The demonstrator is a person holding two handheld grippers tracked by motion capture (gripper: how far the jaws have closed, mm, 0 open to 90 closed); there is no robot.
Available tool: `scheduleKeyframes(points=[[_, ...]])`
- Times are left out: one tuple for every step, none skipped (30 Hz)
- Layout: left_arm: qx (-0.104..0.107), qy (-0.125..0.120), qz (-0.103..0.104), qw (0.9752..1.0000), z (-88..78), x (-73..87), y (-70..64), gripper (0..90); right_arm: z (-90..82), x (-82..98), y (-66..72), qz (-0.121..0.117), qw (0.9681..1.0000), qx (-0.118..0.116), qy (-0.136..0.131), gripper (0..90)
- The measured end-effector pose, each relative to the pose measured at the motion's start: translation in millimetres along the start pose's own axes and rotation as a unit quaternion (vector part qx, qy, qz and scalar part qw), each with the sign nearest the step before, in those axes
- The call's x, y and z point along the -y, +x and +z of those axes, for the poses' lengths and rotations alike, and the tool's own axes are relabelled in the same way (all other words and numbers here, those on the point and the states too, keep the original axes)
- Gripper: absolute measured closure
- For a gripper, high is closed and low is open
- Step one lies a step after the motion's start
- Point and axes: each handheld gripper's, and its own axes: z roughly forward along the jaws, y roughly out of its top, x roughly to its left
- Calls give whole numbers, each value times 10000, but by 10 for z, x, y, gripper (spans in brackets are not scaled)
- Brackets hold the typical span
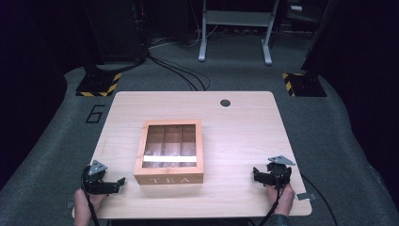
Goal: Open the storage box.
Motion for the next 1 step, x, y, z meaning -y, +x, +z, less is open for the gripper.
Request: scheduleKeyframes(points=[[8, 26, 4, 10000, 2, -6, 2, 16, 4, -1, -6, -34, 10000, 0, 2, 70]])
